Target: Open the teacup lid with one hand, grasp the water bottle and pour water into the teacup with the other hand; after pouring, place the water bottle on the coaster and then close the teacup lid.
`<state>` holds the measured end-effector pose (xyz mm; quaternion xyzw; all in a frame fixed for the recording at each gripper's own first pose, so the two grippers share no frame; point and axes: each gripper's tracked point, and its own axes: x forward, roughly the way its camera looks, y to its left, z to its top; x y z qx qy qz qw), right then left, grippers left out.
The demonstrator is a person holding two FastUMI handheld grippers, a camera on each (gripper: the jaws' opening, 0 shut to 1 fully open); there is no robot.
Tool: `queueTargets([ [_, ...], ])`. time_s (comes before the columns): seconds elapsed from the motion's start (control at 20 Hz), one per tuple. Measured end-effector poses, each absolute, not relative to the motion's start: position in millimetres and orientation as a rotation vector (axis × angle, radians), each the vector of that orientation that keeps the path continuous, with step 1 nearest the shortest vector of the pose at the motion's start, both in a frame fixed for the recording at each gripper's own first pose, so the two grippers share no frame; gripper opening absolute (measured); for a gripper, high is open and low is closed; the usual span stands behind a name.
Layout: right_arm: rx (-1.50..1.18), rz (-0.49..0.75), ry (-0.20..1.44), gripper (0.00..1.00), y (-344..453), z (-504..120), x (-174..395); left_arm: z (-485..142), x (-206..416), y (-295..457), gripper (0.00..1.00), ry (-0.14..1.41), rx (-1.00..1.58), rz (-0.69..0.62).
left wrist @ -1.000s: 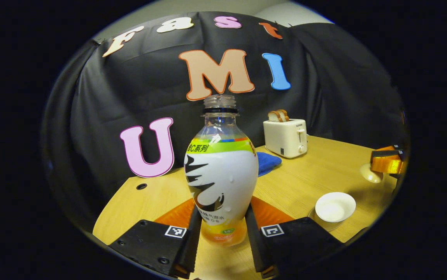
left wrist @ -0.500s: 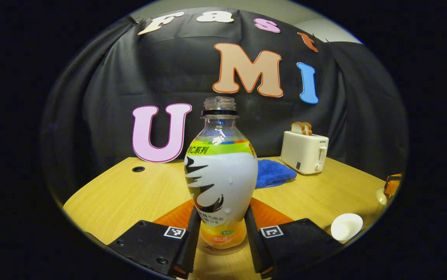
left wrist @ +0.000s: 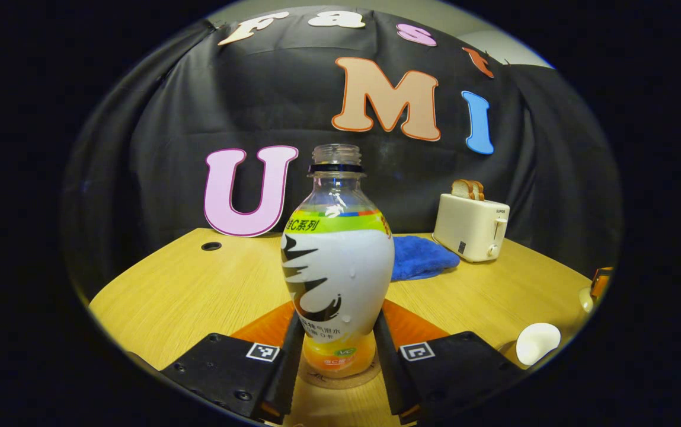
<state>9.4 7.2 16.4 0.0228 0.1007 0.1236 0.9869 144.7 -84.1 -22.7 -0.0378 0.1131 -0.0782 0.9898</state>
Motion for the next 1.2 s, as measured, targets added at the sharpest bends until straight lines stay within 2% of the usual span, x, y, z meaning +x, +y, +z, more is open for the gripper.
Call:
queueTargets([
  [0.1,0.045,0.25,0.204,0.33,7.9,14.9,9.9,-22.4,142.8,-84.1,0.61,0.224,-0.08,-0.156],
  [0.3,0.044,0.253,0.208,0.33,9.7,14.0,8.9,-32.8,139.6,-83.2,0.75,0.257,-0.086,-0.144],
  [0.35,0.044,0.254,0.208,0.33,9.8,14.2,9.0,-35.5,137.8,-84.6,0.75,0.262,-0.094,-0.148],
  [0.5,0.048,0.256,0.208,0.3,11.9,13.4,9.4,-40.0,134.9,-85.7,0.84,0.261,-0.072,-0.151],
  [0.6,0.049,0.262,0.215,0.28,15.7,10.3,9.3,-37.5,132.9,-86.5,0.87,0.239,-0.061,-0.159],
  [0.7,0.045,0.264,0.219,0.3,19.0,8.0,9.9,-35.7,129.6,-86.5,0.88,0.227,-0.038,-0.16],
  [0.8,0.042,0.273,0.22,0.32,26.7,7.2,9.2,-35.5,121.3,-82.7,0.98,0.23,-0.014,-0.148],
  [1.2,0.06,0.332,0.189,0.29,63.9,8.7,10.2,7.2,78.2,-61.3,0.98,0.097,0.002,-0.085],
])
